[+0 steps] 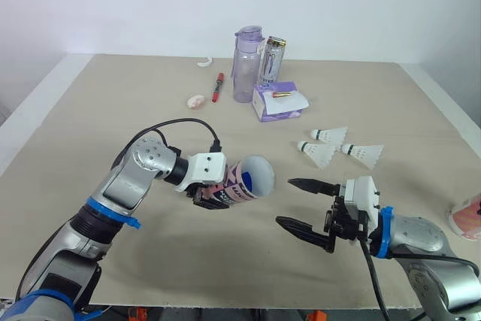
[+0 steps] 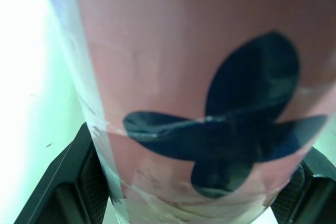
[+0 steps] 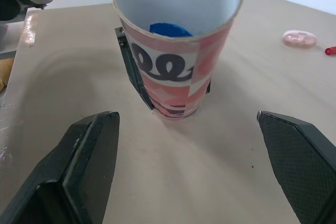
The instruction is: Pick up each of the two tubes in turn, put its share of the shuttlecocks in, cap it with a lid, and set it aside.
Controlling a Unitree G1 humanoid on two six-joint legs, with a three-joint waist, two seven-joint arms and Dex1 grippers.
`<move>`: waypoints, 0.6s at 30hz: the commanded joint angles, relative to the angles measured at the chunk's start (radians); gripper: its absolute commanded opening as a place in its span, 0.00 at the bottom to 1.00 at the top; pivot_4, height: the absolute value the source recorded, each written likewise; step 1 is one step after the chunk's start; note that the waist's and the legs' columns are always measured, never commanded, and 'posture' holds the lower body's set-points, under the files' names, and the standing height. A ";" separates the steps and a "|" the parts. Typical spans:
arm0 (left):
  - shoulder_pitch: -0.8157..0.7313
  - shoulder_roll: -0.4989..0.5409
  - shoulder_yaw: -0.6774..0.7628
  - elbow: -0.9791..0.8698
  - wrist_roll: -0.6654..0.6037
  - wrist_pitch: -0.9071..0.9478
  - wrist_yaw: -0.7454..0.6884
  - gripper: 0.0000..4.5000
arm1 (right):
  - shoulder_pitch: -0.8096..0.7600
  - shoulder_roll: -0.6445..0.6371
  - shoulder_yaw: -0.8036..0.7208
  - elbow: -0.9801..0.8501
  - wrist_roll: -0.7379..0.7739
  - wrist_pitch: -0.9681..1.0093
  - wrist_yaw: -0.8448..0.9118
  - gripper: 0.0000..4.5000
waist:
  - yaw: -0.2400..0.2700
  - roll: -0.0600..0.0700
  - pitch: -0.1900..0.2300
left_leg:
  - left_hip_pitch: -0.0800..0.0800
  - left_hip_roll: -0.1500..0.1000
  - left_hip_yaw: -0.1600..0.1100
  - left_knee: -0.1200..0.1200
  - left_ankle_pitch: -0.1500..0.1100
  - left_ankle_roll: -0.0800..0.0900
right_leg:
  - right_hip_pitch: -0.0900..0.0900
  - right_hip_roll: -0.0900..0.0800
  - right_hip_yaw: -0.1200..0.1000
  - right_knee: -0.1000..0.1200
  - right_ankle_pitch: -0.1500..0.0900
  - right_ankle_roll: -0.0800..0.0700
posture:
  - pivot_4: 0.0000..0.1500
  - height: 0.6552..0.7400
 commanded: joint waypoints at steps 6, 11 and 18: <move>-0.038 0.044 -0.059 -0.024 0.053 0.078 0.004 0.80 | -0.128 0.076 -0.167 0.185 0.025 0.179 -0.344 1.00 | -0.002 0.001 -0.001 | 0.001 0.001 0.000 -0.001 0.000 0.000 | 0.000 0.002 0.001 0.000 0.000 -0.001 | 1.00 1.00; -0.050 0.042 -0.065 -0.020 0.051 0.089 0.009 0.80 | -0.163 0.084 -0.132 0.250 -0.024 0.206 -0.390 1.00 | -0.002 0.002 -0.001 | 0.001 0.002 0.000 -0.001 0.001 0.001 | 0.000 0.003 0.001 0.000 0.001 -0.002 | 1.00 1.00; -0.064 0.032 -0.071 -0.028 0.047 0.115 0.022 0.80 | -0.262 0.097 -0.087 0.355 -0.072 0.242 -0.408 1.00 | -0.003 0.003 -0.001 | 0.001 0.002 0.001 -0.001 0.002 0.003 | -0.001 0.004 0.004 0.000 0.002 -0.002 | 1.00 1.00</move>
